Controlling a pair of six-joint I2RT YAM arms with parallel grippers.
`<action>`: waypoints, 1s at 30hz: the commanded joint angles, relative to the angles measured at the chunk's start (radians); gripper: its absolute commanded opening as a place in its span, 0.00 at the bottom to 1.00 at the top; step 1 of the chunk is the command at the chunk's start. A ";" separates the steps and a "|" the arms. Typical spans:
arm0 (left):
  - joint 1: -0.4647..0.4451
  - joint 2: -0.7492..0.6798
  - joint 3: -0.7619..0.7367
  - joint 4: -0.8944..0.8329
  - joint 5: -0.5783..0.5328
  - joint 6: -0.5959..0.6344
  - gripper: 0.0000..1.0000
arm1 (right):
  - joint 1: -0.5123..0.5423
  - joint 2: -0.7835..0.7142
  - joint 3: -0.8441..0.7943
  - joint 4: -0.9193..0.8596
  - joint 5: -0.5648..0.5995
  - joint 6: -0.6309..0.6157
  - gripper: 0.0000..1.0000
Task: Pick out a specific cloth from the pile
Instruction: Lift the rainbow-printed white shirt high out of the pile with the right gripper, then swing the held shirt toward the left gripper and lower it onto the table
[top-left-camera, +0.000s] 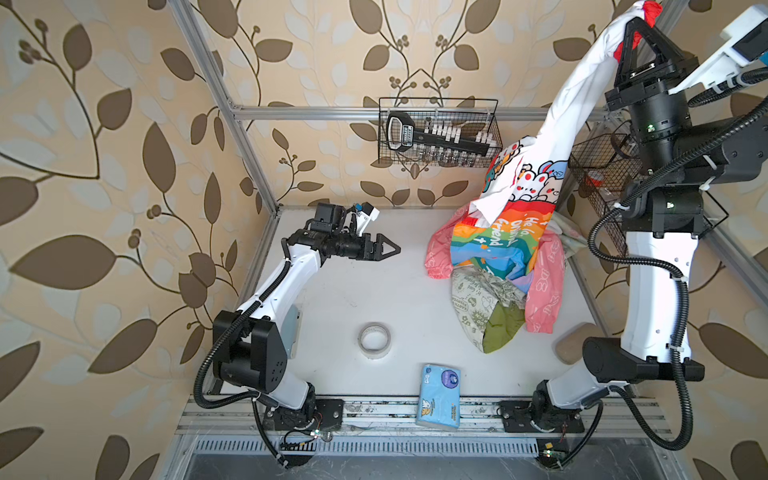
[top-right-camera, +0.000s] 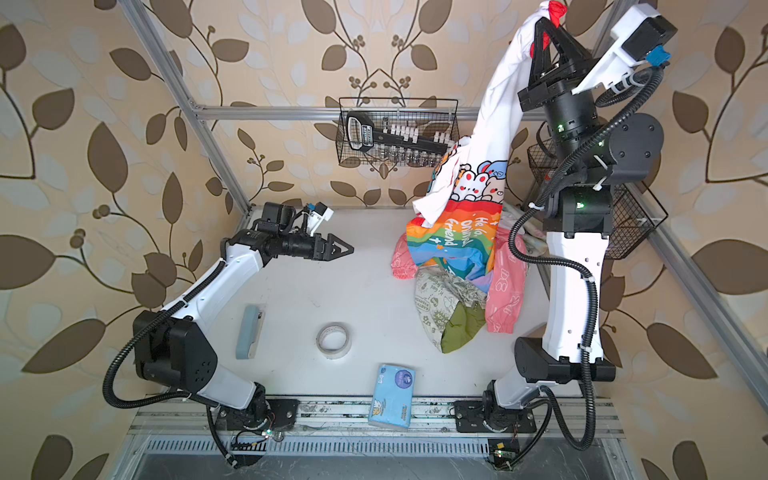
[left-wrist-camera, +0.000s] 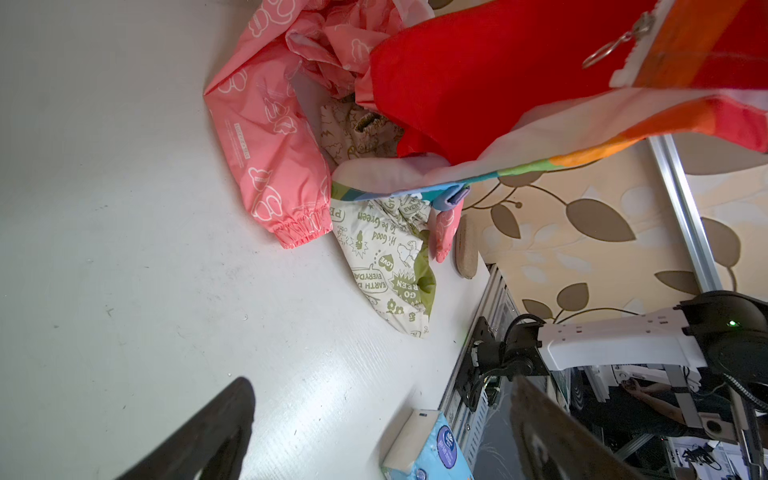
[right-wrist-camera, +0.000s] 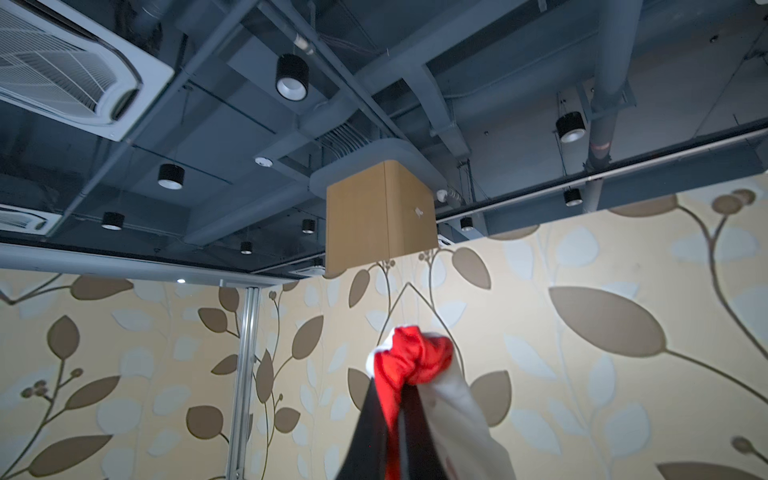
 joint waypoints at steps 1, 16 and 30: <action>-0.012 -0.046 0.002 -0.009 -0.015 0.018 0.95 | 0.039 0.022 0.044 0.201 -0.025 0.039 0.00; -0.009 -0.206 -0.066 -0.071 -0.193 0.053 0.97 | 0.347 0.255 0.169 0.344 -0.031 -0.058 0.00; -0.006 -0.289 -0.129 -0.063 -0.300 0.055 0.99 | 0.391 0.398 0.048 0.198 -0.060 -0.008 0.00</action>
